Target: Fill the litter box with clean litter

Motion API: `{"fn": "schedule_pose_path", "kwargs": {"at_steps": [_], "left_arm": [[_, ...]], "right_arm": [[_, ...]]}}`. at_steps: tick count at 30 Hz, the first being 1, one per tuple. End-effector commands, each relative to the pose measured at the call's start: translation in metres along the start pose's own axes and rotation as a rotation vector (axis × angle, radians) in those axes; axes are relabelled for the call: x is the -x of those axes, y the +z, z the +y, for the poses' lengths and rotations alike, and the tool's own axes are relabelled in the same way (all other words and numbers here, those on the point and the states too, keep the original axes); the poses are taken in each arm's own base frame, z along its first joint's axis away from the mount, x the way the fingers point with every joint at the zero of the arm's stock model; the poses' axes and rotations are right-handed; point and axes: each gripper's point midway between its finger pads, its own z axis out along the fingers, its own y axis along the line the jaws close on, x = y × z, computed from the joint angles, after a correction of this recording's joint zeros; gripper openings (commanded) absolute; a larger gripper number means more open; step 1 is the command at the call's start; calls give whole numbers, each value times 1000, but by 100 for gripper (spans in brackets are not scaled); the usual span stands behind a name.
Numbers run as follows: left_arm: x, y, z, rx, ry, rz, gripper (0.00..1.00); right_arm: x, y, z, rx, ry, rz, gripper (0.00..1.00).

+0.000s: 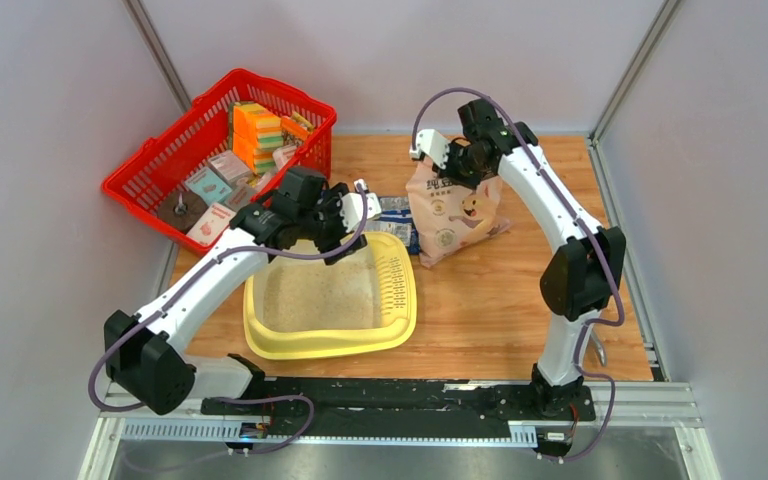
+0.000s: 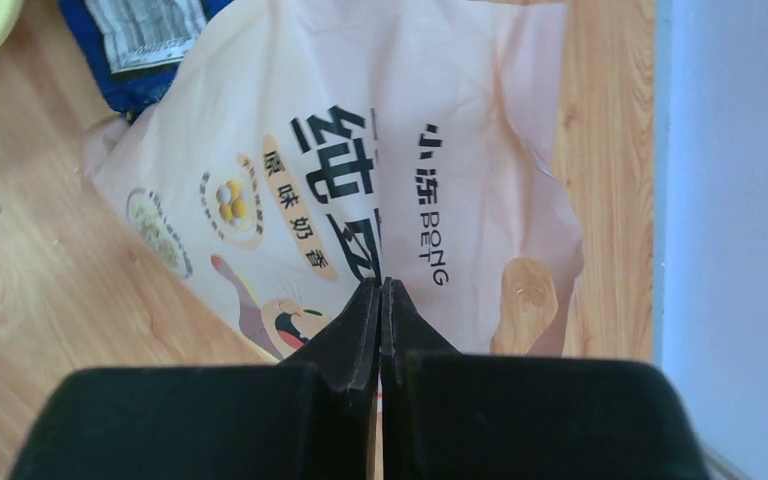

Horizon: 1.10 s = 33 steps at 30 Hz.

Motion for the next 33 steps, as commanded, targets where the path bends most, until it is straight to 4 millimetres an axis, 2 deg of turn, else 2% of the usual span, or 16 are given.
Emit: {"fn": "schedule_pose_path", "kwargs": {"at_steps": [1,4,6,8,11,13,17,18,20,21,23,24,26,29,32,33], "left_arm": [[19,-5,8,13,3,-43,86],[22,-2,7,-7,0,-43,86],[27,-1,9,-11,-4,-48,86],[33,4,10,-25,-2,-66,86],[55,9,19,-25,3,-134,86],[81,10,28,-16,27,-227,85],[120,23,42,-16,90,-386,85],[133,24,48,-4,125,-437,85],[140,39,49,-34,143,-475,85],[150,39,56,-15,155,-505,85],[150,54,63,-21,112,-494,85],[158,52,68,-14,107,-501,85],[158,59,70,-33,72,-490,85],[166,49,64,-69,48,-506,85],[162,37,52,-104,33,-485,84],[151,38,44,-127,14,-450,84]], "right_arm": [[59,-46,-73,-301,109,-201,0],[52,-47,-66,-303,188,-196,0],[48,-43,-53,-277,224,-197,0],[51,-50,-39,-242,198,-219,0],[45,-43,-5,-114,199,-213,0],[42,-39,2,-94,217,-212,0],[45,-44,-11,-141,296,-227,42],[45,-47,-16,-149,312,-238,46],[49,-50,-25,-167,349,-258,56],[47,-50,-29,-169,363,-262,57],[50,-53,-38,-189,383,-275,62],[51,-57,-42,-199,392,-286,64],[58,-75,-53,-228,418,-334,69],[53,-112,-63,-232,442,-408,84],[23,-138,-61,-182,369,-449,94],[11,-146,-58,-158,334,-467,95]]}}
